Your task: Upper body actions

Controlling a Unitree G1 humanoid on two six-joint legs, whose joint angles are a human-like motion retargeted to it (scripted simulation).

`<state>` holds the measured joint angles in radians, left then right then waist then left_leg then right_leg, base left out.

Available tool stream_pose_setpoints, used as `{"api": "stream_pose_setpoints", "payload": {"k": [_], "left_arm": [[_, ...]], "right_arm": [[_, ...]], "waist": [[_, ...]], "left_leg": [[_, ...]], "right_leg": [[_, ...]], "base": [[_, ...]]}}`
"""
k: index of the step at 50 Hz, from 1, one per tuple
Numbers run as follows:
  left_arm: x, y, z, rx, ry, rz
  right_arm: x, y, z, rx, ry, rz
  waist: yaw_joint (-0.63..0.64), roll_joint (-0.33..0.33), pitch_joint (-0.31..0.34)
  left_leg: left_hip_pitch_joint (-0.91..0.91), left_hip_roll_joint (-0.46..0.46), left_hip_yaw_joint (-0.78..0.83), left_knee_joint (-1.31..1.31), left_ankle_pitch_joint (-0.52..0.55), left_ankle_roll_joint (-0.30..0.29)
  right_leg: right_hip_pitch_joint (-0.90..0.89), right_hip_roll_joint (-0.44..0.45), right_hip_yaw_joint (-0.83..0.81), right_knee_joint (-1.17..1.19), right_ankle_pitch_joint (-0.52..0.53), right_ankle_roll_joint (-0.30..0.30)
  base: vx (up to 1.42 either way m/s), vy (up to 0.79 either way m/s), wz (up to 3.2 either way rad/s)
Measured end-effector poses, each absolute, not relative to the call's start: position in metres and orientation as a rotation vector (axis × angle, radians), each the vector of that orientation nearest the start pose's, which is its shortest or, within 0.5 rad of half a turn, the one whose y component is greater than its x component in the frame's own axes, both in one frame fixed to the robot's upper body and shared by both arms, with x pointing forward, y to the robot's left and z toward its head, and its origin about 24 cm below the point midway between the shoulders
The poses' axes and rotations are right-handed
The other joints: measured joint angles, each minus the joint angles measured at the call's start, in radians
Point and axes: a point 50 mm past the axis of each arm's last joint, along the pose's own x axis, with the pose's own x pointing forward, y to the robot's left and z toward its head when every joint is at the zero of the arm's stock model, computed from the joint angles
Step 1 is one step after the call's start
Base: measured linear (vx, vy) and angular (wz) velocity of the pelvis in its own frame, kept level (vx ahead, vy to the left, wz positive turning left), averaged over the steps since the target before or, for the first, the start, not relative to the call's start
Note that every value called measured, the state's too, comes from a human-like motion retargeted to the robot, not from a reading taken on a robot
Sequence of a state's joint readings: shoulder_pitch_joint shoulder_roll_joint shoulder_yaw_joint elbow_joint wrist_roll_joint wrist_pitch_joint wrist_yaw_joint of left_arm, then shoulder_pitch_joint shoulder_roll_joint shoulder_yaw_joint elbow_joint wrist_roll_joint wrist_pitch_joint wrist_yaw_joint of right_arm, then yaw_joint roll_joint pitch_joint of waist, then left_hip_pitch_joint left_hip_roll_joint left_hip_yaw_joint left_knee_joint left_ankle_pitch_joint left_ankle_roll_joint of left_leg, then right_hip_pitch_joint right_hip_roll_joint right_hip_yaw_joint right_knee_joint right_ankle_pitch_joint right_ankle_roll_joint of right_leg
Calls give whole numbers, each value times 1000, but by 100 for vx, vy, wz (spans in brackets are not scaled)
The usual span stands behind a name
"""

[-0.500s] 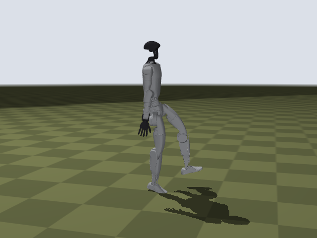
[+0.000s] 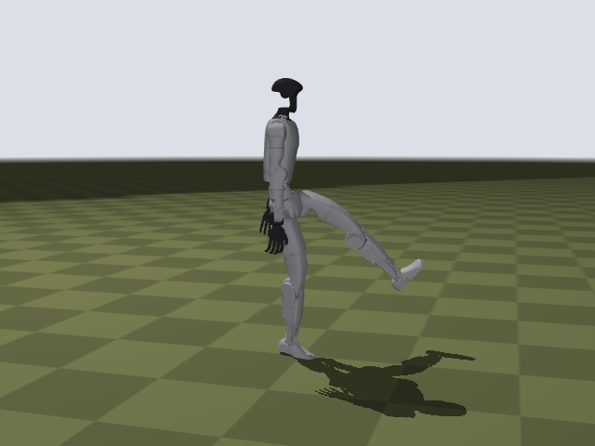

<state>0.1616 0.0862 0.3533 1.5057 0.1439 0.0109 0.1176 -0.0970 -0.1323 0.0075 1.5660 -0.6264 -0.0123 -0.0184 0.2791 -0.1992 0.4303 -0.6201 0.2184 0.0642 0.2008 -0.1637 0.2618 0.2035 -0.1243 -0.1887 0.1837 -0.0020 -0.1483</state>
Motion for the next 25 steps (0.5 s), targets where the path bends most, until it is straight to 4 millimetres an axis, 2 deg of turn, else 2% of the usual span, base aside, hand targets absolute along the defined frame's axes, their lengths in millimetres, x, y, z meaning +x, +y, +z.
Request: {"api": "stream_pose_setpoints", "payload": {"k": [3,7,11,12,13,14,15,17,18,20,22,25], "left_arm": [[-60,191,-176,-29,1678,434],[-67,202,-173,9,1690,502],[-69,216,-170,53,1697,508],[-67,219,-170,61,1695,499],[-63,223,-170,73,1688,487],[-61,226,-170,82,1683,477],[-58,227,-170,89,1678,468],[-43,229,-172,99,1650,422],[-36,228,-172,96,1635,408],[-8,231,-174,95,1554,390],[19,235,-173,120,1468,358],[71,240,-166,199,1318,264]], "right_arm": [[24,-215,-175,-651,1524,346],[-2,-226,-173,-616,1635,278],[-21,-234,-169,-546,1718,173],[-25,-234,-169,-526,1730,147],[-30,-235,-168,-497,1745,110],[-34,-236,-167,-476,1759,85],[-39,-236,-167,-459,1772,64],[-53,-236,-165,-394,1821,2],[-57,-234,-164,-373,1839,-16],[-62,-227,-165,-319,1866,-54],[-61,-223,-166,-279,1866,-72],[-49,-216,-169,-258,1829,-45]], "waist": [[-78,-5,-88],[-172,43,-201],[-283,105,-286],[-310,124,-308],[-344,152,-339],[-366,171,-360],[-380,185,-377],[-460,220,-443],[-486,227,-469],[-501,229,-488],[-483,210,-457],[-403,176,-371]], "left_leg": [[128,-127,77,40,33,-9],[298,-142,114,159,112,-130],[491,-150,125,182,285,-251],[535,-154,125,142,291,-305],[588,-159,124,74,211,-404],[620,-149,191,15,154,-431],[642,-132,290,-39,108,-423],[628,-131,301,-163,118,-383],[593,-138,233,-175,139,-387],[539,-131,204,-188,172,-404],[523,-147,194,-174,163,-392],[521,-181,182,-133,138,-369]], "right_leg": [[11,-55,-25,-40,7,59],[2,-6,-62,-75,7,69],[9,57,-105,-117,11,80],[5,77,-119,-127,10,81],[-1,107,-139,-141,8,83],[-3,126,-150,-150,6,84],[-5,139,-157,-158,4,86],[-24,162,-225,-183,-6,98],[-41,164,-249,-189,-8,103],[-75,162,-269,-196,-5,110],[-73,147,-286,-199,1,112],[-48,122,-309,-208,17,108]], "base": [[14,46,92],[19,14,75],[18,9,85],[12,13,108],[13,14,112],[14,15,100],[15,14,141],[12,12,207],[0,6,177],[-10,2,109],[-14,0,63],[-12,-1,13]]}}
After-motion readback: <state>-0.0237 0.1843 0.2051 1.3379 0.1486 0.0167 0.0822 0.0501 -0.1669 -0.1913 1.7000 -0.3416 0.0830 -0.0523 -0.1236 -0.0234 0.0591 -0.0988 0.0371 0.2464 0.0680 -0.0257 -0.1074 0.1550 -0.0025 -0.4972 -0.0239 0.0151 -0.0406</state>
